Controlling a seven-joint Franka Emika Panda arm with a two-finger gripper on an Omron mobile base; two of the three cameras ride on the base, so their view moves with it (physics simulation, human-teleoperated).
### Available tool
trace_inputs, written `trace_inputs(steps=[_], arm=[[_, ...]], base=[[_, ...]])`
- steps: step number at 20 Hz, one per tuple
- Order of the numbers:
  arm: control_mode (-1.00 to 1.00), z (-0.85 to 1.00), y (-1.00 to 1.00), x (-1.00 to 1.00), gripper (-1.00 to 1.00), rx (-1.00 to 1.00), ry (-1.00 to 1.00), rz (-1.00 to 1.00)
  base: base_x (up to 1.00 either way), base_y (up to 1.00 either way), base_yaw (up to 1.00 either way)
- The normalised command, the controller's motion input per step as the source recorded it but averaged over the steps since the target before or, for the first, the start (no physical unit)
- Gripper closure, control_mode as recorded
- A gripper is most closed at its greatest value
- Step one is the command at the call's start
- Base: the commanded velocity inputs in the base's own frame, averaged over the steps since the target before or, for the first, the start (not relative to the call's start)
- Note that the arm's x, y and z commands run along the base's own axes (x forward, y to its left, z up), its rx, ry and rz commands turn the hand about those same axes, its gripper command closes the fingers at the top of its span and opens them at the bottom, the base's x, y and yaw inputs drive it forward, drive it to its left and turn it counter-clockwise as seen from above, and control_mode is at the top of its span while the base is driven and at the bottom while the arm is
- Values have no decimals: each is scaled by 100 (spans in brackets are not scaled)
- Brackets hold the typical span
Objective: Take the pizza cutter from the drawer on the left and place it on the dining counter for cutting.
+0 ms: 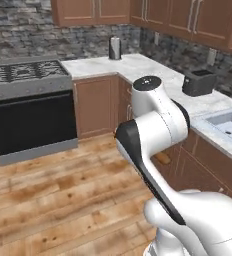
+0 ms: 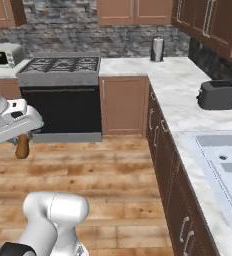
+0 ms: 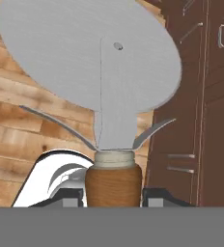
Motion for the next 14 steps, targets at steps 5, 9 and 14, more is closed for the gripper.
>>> trace_inputs(steps=[5,9,14], arm=[[100,0,0,0,100,0,0,0],[100,0,0,0,100,0,0,0],[100,0,0,0,100,0,0,0]], base=[[4,26,86],[12,20,84],[3,8,80]])
